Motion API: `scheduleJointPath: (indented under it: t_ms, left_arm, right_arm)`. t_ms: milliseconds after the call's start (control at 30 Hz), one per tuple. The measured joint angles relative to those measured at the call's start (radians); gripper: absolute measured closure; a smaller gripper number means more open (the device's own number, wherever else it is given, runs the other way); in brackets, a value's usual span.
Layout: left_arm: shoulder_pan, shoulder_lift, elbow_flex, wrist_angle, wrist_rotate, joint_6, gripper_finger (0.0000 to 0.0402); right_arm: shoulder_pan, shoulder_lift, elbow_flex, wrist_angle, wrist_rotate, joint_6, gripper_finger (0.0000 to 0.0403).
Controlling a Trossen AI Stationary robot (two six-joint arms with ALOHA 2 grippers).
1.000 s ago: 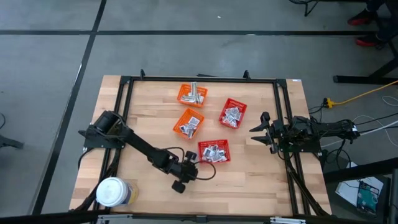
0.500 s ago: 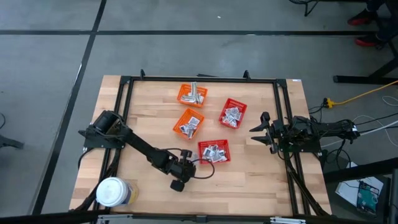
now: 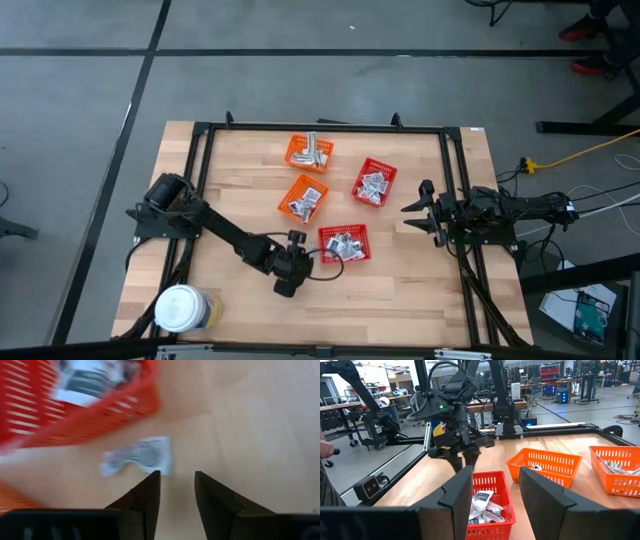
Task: Pick & Place First Aid Supplies
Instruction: Put the orange ointment pack into the top red bin
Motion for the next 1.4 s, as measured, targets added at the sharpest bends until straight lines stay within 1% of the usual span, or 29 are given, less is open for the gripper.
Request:
scheduleJointPath:
  t_ms: [100,200,300,333,467,500,600,667,733,867,1133,1200,1267,1400]
  left_arm:
    - [0.024,-0.026,-0.015,0.006,-0.016,0.054,0.0288]
    - [0.054,-0.023,-0.016,0.022,0.039,0.141,0.0288]
    - [0.078,-0.022,-0.016,0.051,0.126,0.219,0.0288]
    - [0.082,-0.022,-0.016,0.052,0.133,0.242,0.0288]
    - [0.09,-0.021,-0.016,0.06,0.089,0.309,0.0288]
    - [0.095,-0.021,-0.016,0.064,0.094,0.329,0.0288]
    - [0.107,-0.021,-0.015,0.083,0.155,0.399,0.0288]
    - [0.114,-0.012,-0.014,0.101,0.166,0.432,0.0288]
    - [0.124,0.0,-0.014,0.104,0.169,0.443,0.0288]
    - [0.143,0.025,-0.011,0.114,0.215,0.442,0.0288]
    - [0.159,0.031,-0.01,0.109,0.233,0.423,0.029]
    - [0.161,0.031,-0.01,0.097,0.251,0.42,0.0299]
    - [0.161,0.032,-0.009,0.086,0.263,0.401,0.0317]
    - [0.159,0.033,-0.01,0.073,0.268,0.39,0.0373]
  right_arm:
    - [0.0,0.0,0.0,0.0,0.0,0.0,0.024]
    - [0.0,0.0,0.0,0.0,0.0,0.0,0.024]
    - [0.0,0.0,0.0,0.0,0.0,0.0,0.024]
    - [0.0,0.0,0.0,0.0,0.0,0.0,0.024]
    - [0.0,0.0,0.0,0.0,0.0,0.0,0.024]
    - [0.0,0.0,0.0,0.0,0.0,0.0,0.024]
    - [0.0,0.0,0.0,0.0,0.0,0.0,0.024]
    - [0.0,0.0,0.0,0.0,0.0,0.0,0.024]
    - [0.0,0.0,0.0,0.0,0.0,0.0,0.024]
    - [0.0,0.0,0.0,0.0,0.0,0.0,0.024]
    - [0.0,0.0,0.0,0.0,0.0,0.0,0.024]
    - [0.0,0.0,0.0,0.0,0.0,0.0,0.024]
    - [0.0,0.0,0.0,0.0,0.0,0.0,0.024]
    - [0.0,0.0,0.0,0.0,0.0,0.0,0.024]
